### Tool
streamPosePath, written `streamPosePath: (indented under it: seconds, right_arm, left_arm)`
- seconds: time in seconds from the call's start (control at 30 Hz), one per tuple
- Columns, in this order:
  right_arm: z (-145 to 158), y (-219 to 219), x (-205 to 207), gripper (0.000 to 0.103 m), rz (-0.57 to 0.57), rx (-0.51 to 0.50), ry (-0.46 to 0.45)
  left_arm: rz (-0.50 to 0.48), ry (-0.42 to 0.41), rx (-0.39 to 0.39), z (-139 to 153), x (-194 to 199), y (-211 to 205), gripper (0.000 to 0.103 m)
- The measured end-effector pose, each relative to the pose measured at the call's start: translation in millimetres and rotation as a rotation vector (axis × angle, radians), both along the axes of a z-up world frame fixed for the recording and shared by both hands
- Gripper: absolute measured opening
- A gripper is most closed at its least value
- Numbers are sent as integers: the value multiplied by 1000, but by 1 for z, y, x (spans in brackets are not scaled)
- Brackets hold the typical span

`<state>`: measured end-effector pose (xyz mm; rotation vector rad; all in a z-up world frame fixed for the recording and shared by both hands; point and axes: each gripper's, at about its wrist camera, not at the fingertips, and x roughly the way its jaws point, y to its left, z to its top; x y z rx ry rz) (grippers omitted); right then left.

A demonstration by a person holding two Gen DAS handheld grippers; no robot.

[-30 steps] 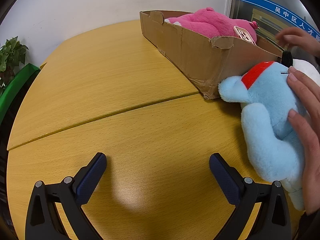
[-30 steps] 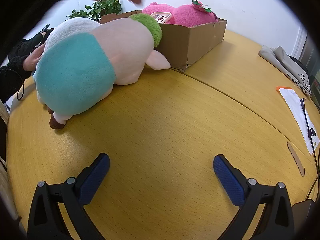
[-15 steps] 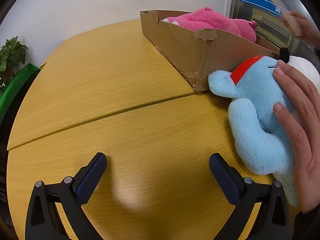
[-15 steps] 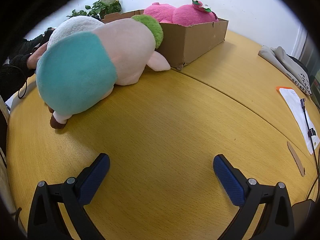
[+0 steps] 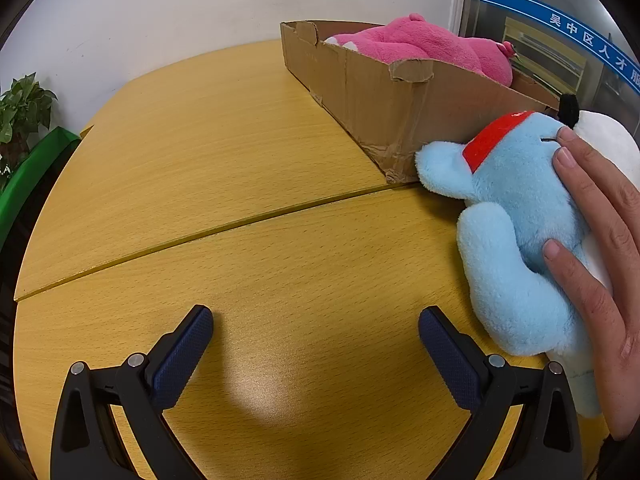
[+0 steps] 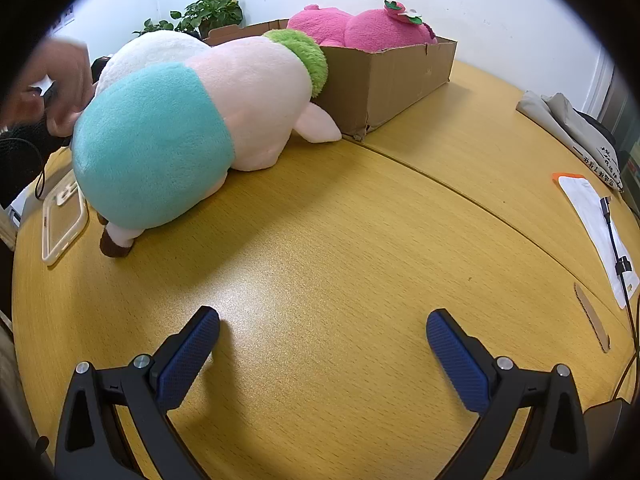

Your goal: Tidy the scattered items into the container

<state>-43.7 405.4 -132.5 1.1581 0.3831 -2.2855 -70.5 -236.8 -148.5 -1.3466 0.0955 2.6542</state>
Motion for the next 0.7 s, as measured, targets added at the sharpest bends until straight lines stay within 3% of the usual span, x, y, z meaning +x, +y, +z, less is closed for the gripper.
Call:
streamPosePath:
  seconds: [0.7]
  right_arm:
    - [0,0,0,103,-3,0,0]
  left_arm:
    - [3,0,0,0,2,1,103]
